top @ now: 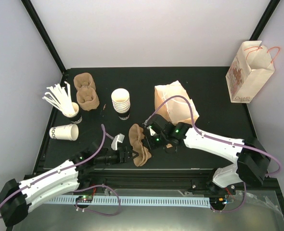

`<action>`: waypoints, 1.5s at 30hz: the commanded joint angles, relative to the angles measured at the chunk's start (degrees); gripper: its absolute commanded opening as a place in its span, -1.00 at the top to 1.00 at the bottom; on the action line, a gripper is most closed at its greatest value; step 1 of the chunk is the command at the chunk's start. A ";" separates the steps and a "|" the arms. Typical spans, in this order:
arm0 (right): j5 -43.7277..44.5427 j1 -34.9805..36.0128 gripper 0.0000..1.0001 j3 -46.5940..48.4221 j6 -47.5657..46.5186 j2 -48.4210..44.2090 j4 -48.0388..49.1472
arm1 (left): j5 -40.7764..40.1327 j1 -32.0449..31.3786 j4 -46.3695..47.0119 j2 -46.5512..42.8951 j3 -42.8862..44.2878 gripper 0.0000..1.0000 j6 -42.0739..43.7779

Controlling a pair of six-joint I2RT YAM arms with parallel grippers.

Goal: Pack the takeout coffee

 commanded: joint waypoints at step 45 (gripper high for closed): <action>-5.78 0.06 0.78 -1.06 0.16 6.19 5.29 | 0.04 -0.44 5.97 9.13 5.79 -0.15 2.68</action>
